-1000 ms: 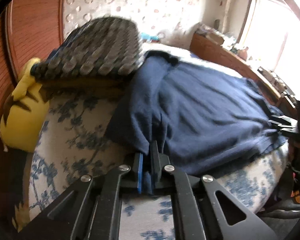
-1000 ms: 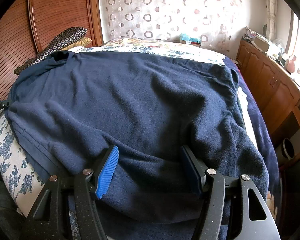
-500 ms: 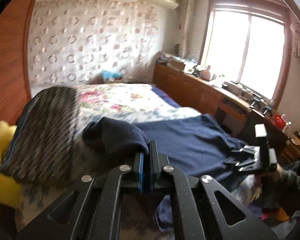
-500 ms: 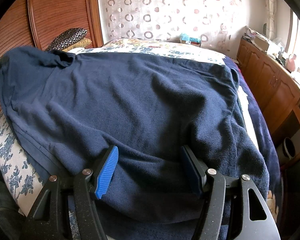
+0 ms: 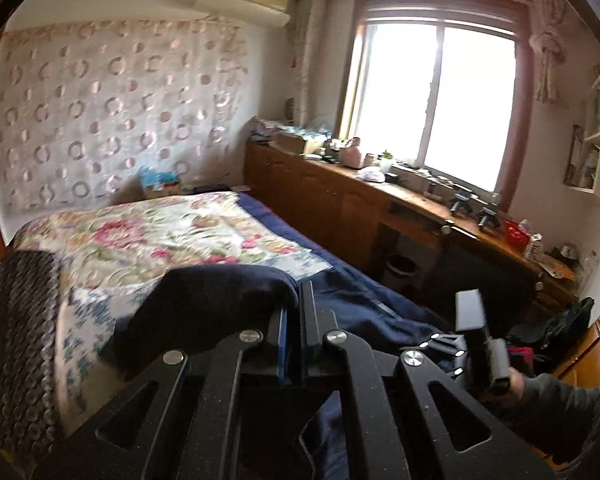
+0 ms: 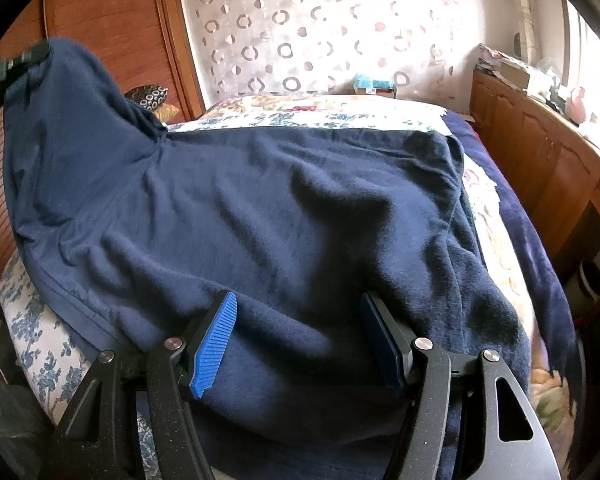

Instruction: Fold small clothes

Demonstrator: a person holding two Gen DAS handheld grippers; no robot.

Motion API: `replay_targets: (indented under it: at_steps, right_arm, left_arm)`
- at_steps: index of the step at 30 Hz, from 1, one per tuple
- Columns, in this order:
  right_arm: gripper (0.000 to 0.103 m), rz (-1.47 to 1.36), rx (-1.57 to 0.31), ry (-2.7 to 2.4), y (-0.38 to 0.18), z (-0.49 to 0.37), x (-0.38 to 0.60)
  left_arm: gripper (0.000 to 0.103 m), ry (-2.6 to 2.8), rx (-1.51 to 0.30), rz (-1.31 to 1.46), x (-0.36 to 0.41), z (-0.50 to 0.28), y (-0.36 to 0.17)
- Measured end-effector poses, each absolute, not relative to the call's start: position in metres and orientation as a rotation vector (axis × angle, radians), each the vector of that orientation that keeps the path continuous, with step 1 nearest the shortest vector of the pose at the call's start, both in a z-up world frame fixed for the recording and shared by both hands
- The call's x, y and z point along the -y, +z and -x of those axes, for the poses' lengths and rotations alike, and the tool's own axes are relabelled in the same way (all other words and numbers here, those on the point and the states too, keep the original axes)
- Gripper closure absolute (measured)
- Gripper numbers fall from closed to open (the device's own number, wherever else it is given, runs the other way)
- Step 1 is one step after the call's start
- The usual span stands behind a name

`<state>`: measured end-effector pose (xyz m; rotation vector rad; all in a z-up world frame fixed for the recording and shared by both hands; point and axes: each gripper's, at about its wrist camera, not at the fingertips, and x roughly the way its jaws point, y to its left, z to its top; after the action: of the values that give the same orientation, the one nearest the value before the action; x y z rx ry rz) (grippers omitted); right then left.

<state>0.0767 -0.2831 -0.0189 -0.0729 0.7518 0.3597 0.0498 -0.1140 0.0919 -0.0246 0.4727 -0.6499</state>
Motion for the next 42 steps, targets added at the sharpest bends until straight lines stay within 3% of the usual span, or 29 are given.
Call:
replay_targets:
  at_steps: [5, 8, 9, 12, 14, 16, 17, 35, 42]
  right_arm:
    - [0.037, 0.078, -0.748, 0.355, -0.02, -0.075, 0.282]
    - [0.037, 0.077, -0.744, 0.351, -0.018, -0.073, 0.281]
    - [0.037, 0.075, -0.744, 0.351, -0.018, -0.073, 0.281]
    - [0.037, 0.068, -0.736, 0.349, -0.017, -0.072, 0.283]
    - [0.037, 0.066, -0.733, 0.346, -0.016, -0.072, 0.284]
    - [0.037, 0.07, -0.731, 0.339, -0.015, -0.072, 0.283]
    - [0.037, 0.075, -0.726, 0.335, -0.014, -0.071, 0.282]
    - [0.037, 0.084, -0.675, 0.437, 0.011, -0.093, 0.234]
    - [0.032, 0.027, -0.701, 0.436, 0.002, -0.103, 0.237]
  left_arm:
    - [0.097, -0.655, -0.525, -0.012, 0.133, -0.054, 0.089]
    - [0.078, -0.638, -0.538, -0.055, 0.135, -0.053, 0.079]
    - [0.064, -0.634, -0.543, -0.056, 0.135, -0.055, 0.076]
    - [0.056, -0.613, -0.584, -0.055, 0.123, -0.059, 0.063]
    - [0.047, -0.59, -0.606, -0.055, 0.12, -0.059, 0.053]
    - [0.03, -0.575, -0.628, -0.048, 0.113, -0.058, 0.042]
    - [0.028, -0.568, -0.634, -0.045, 0.109, -0.058, 0.038]
    - [0.026, -0.383, -0.688, 0.005, 0.048, -0.036, -0.017]
    - [0.026, -0.354, -0.688, -0.011, 0.043, -0.031, -0.026]
